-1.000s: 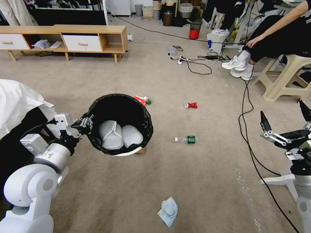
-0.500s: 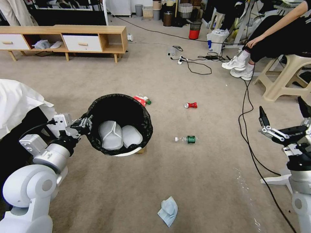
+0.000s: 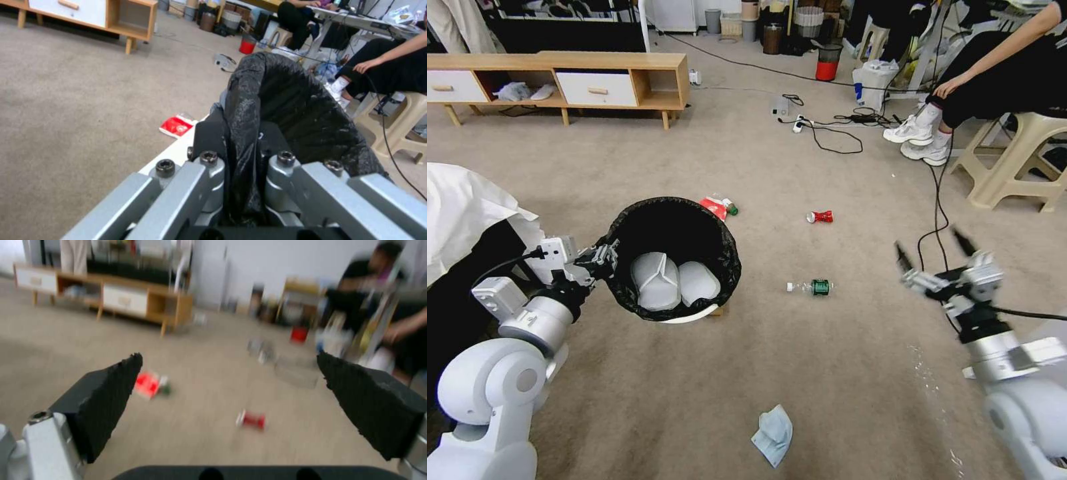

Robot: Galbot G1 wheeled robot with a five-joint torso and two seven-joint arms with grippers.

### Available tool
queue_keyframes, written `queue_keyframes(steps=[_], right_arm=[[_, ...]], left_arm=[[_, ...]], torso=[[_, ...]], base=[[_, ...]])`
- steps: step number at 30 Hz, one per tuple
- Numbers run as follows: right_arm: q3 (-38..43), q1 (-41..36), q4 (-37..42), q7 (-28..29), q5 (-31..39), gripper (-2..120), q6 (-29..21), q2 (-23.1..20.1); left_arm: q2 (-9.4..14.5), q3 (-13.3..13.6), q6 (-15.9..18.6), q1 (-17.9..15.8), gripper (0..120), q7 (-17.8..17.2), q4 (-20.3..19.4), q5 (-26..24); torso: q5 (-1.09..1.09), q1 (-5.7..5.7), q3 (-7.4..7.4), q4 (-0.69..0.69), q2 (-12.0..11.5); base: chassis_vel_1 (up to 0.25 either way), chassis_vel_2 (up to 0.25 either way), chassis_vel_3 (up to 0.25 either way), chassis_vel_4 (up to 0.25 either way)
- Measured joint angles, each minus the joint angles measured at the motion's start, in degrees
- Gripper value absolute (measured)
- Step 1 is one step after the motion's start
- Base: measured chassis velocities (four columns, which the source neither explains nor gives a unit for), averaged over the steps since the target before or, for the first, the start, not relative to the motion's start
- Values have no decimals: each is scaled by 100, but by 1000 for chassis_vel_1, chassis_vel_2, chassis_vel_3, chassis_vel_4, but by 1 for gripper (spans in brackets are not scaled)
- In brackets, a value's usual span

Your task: Pick up the trash bin and place the garbage on the floor into it.

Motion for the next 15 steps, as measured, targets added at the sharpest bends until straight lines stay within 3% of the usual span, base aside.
queue_keyframes(steps=[5, 12, 15], right_arm=[[-370, -145, -259, 251, 48, 100, -615, -198], [-461, -379, -287, 94, -101, 100, -1414, -429], [-466, -382, -290, 55, -134, 100, -1497, -446]], left_arm=[[-18, 5, -33, 5, 7, -4, 83, 14], [-52, 36, -76, -20, 7, -1, 204, 34], [-60, 44, -82, -26, 7, 0, 219, 38]], torso=[[0, 0, 0, -1, 0], [0, 0, 0, -1, 0], [0, 0, 0, -1, 0]], base=[[0, 0, 0, 0], [0, 0, 0, 0], [0, 0, 0, 0]])
